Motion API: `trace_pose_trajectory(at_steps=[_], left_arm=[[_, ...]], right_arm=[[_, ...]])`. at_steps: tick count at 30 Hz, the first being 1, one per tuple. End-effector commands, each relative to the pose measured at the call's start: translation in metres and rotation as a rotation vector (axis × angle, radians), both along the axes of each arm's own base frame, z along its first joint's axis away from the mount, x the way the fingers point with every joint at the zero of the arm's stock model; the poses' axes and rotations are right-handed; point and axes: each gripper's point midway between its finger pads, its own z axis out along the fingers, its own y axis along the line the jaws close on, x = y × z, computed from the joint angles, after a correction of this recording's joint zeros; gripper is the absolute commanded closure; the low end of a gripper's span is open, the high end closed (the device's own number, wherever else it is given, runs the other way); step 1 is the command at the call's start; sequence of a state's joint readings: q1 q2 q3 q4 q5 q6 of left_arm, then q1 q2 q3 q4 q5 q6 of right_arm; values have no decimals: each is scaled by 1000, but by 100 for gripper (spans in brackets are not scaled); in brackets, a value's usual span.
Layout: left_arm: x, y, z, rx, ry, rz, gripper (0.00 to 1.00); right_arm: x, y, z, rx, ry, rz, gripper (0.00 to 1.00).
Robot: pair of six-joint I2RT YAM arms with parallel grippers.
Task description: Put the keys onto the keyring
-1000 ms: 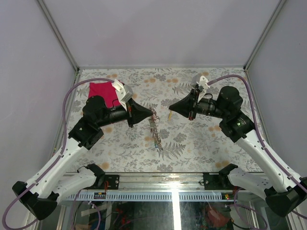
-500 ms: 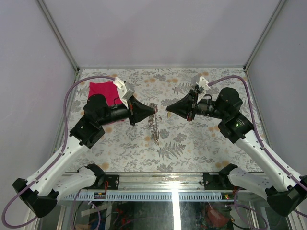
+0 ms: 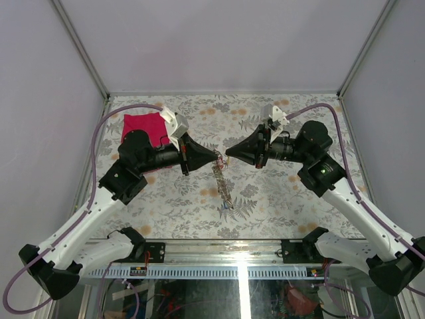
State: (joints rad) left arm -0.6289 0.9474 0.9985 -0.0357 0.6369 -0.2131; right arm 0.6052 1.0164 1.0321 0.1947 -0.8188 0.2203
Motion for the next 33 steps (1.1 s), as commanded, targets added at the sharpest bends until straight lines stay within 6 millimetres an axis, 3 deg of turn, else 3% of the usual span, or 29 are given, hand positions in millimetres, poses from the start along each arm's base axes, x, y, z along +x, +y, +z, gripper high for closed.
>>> trace_pose_trajectory(at_steps=[1,16,33], left_arm=[[-14,-4,45,-96,-131,-71,100],[-14,-6,43,-91,-132,-78,100],[-15,-3,47,-101,-152,-62,100]], right_arm=[[-5,8,15,36,-54,49,100],[-11,22,11,24,-53,90,100],[-1,15,4,7,-49,-11,100]])
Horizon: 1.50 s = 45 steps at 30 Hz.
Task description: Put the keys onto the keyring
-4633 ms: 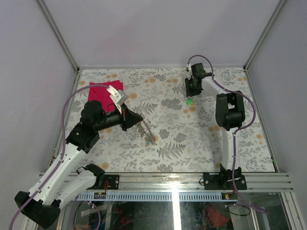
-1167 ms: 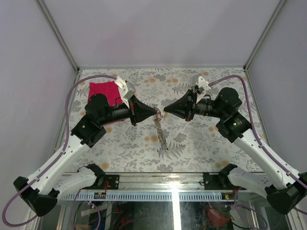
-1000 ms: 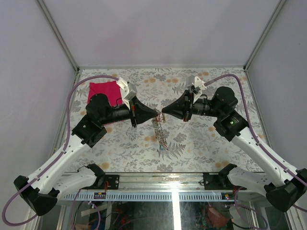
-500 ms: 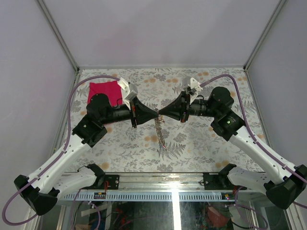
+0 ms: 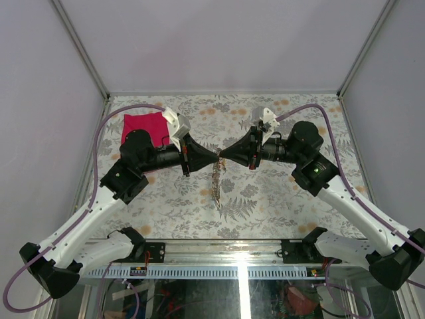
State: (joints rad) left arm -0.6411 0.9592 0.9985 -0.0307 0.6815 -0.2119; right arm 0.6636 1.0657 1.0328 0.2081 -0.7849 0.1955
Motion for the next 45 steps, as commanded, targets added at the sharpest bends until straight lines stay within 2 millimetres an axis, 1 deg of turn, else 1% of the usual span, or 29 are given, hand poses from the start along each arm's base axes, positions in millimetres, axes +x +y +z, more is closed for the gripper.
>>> trace_pose_trajectory(at_steps=[1,9,18,33,39,45], left_arm=[[-6,2,49,-110,-152,-6,100],[-6,3,51,-115,-157,-3,100],[-9,4,51,-119,-160,-7,100],[-14,8,55,-139,-186,-3,100],[-16,9,57,-146,-196,-9,100],[-16,9,57,-148,-200,-11,100]], right_arm=[[-1,-4,16,29,-52,-38,100],[-2,-11,11,28,-45,-73,100],[-4,-15,13,67,-28,-99,100],[0,-18,20,215,134,-155,100],[3,-16,13,217,201,-161,100],[6,-12,-2,177,244,-166,100]])
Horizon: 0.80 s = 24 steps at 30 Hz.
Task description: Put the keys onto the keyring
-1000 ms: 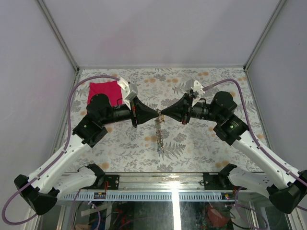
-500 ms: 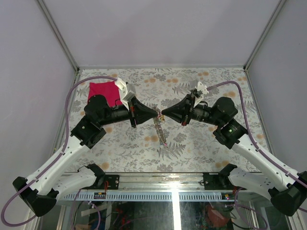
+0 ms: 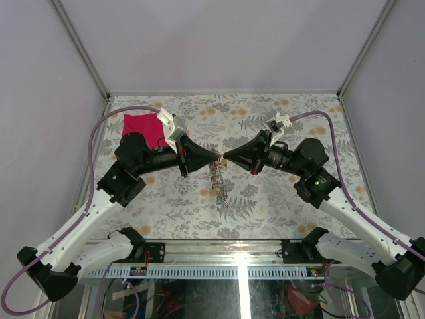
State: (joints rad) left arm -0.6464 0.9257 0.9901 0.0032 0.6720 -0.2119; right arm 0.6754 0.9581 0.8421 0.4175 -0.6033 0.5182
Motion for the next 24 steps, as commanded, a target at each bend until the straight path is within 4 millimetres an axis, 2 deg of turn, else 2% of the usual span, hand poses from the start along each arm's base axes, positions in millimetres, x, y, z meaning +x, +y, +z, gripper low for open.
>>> trace_pose_trajectory(at_steps=[1,9,14,24], left_arm=[[-11,5,44,-111,-153,-16,100],[-11,5,45,-112,-154,-18,100],[-11,4,44,-110,-154,-20,100],[-14,3,45,-111,-155,-38,100]], right_arm=[[7,0,-1,1,25,-32,100],[5,5,-21,-62,76,4,100],[5,4,-23,-82,75,1,99],[-7,-12,11,-41,-107,-28,70]])
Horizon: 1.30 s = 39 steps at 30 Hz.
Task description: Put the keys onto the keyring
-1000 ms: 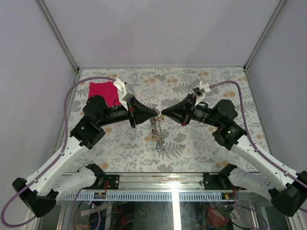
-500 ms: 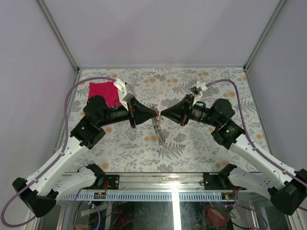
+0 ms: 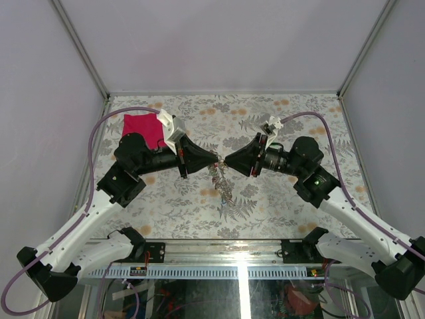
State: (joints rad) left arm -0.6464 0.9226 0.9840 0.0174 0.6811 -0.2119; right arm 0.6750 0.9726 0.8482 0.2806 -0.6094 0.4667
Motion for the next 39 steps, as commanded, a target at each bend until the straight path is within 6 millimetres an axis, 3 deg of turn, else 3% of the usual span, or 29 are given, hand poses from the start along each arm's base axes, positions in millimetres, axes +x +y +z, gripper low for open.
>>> trace_pose_trajectory(at_steps=[1,8,15,22,31,39], left_arm=[[-13,4,44,-107,-147,-30,100],[-24,4,46,-128,-157,-81,100],[-43,5,54,-190,-168,-164,100],[-59,7,66,-251,-185,-243,100],[-60,5,65,-251,-181,-250,100],[-59,4,63,-248,-177,-245,100]], right_arm=[[-11,-16,48,72,-199,-29,68],[-26,-36,75,105,-379,-68,60],[-48,-29,81,31,-488,97,48],[-64,-21,86,18,-515,238,52],[-65,-14,90,57,-510,284,60],[-66,-11,102,122,-505,292,59]])
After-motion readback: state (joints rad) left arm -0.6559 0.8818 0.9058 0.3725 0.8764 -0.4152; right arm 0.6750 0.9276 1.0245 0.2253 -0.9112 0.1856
